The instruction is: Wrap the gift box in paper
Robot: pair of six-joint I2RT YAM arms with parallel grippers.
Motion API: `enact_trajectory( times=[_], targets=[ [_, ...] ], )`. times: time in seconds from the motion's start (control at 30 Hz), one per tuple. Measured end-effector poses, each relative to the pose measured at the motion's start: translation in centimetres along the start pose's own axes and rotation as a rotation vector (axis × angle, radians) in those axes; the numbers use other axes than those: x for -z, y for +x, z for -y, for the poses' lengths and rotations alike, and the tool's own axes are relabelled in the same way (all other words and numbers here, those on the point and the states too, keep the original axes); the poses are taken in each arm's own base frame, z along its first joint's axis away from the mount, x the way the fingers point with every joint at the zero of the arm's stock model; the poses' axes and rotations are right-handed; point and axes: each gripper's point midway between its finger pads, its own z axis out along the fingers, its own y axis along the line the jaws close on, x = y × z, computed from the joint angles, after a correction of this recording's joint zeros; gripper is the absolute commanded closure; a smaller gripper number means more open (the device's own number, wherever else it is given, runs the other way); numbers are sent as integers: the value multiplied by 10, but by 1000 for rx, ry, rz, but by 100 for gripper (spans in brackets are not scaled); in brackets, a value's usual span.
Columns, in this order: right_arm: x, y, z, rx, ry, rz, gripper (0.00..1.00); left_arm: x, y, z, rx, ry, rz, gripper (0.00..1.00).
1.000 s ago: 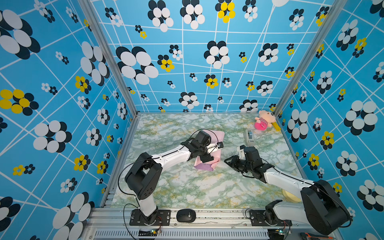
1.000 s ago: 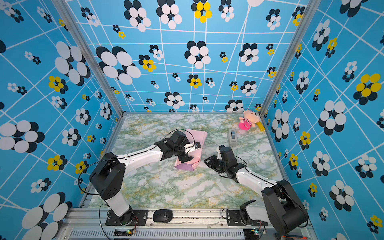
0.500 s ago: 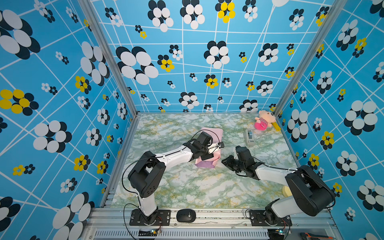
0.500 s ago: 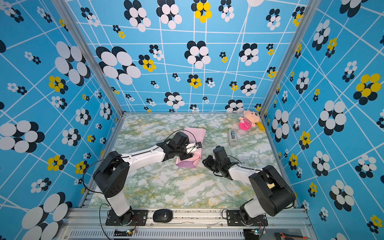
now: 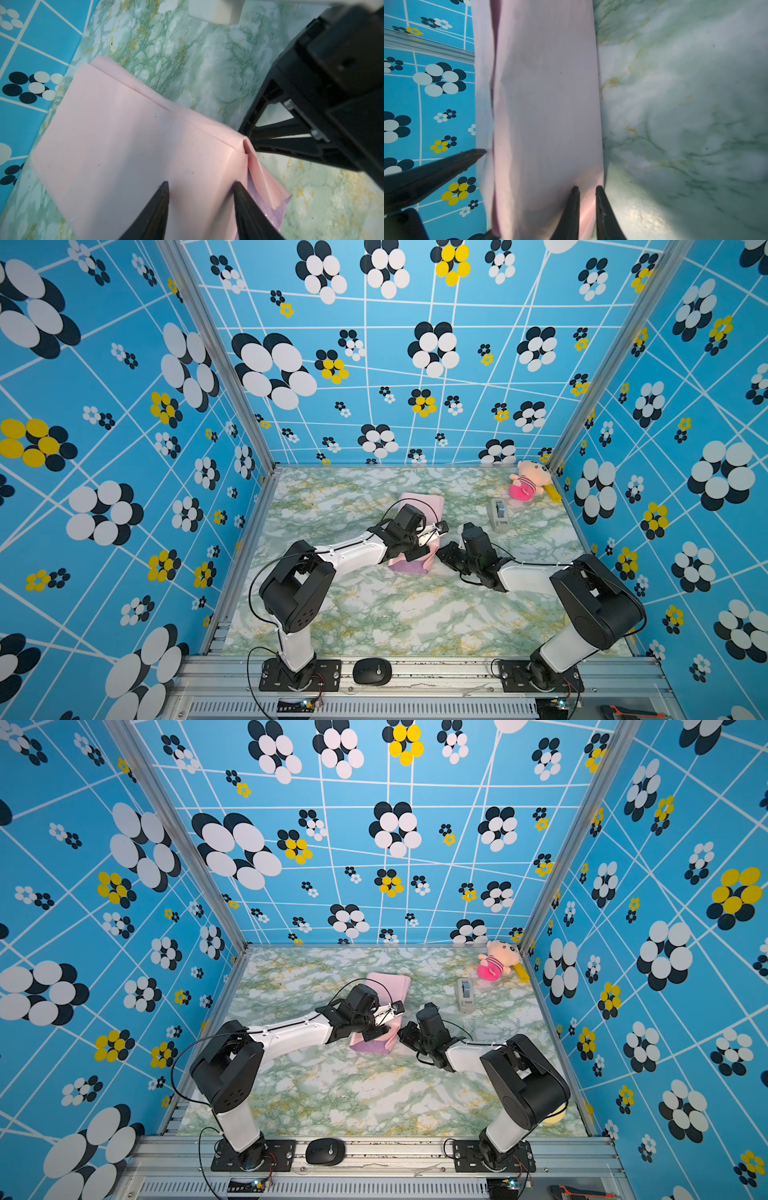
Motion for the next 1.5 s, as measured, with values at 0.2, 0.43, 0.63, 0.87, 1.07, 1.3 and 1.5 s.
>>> enact_trajectory(
  times=[0.2, 0.43, 0.63, 0.87, 1.07, 1.3, 1.5],
  targets=[
    [-3, 0, -6, 12, -16, 16, 84, -4, 1, 2, 28, 8, 6, 52],
    [0, 1, -4, 10, -11, 40, 84, -5, 2, 1, 65, 0, 3, 37],
    [3, 1, -3, 8, -14, 49, 84, 23, -10, -24, 253, -13, 36, 19],
    [7, 1, -4, 9, -20, 54, 84, 96, 8, -117, 763, -147, 159, 16],
    [7, 1, -5, 10, -22, 55, 83, 68, 71, -100, 1102, -37, 75, 16],
    [8, 1, -1, 6, -14, 53, 84, 34, 76, -55, 1272, 166, 54, 18],
    [12, -1, 6, -5, -3, 62, 84, 29, 42, -32, 1258, 262, 112, 19]
  ],
)
